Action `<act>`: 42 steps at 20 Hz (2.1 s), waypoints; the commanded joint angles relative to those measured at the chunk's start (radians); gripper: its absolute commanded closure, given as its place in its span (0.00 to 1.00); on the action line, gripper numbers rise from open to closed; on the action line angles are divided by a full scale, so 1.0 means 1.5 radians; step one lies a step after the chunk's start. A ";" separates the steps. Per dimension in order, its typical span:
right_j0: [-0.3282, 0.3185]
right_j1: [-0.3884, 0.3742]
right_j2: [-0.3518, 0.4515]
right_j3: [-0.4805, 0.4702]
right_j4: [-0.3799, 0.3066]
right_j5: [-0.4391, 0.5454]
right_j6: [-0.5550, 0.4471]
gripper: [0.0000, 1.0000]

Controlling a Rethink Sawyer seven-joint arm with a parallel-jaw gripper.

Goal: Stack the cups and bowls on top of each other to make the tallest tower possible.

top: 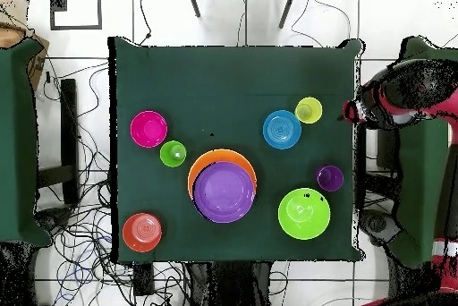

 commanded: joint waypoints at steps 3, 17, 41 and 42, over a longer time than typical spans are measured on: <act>0.057 0.006 -0.046 -0.023 -0.039 -0.043 -0.096 0.00; 0.069 0.011 -0.056 -0.020 -0.027 -0.040 -0.074 0.00; 0.080 0.044 -0.058 -0.038 -0.021 -0.076 -0.041 0.00; 0.082 0.045 -0.060 -0.039 -0.022 -0.077 -0.038 0.00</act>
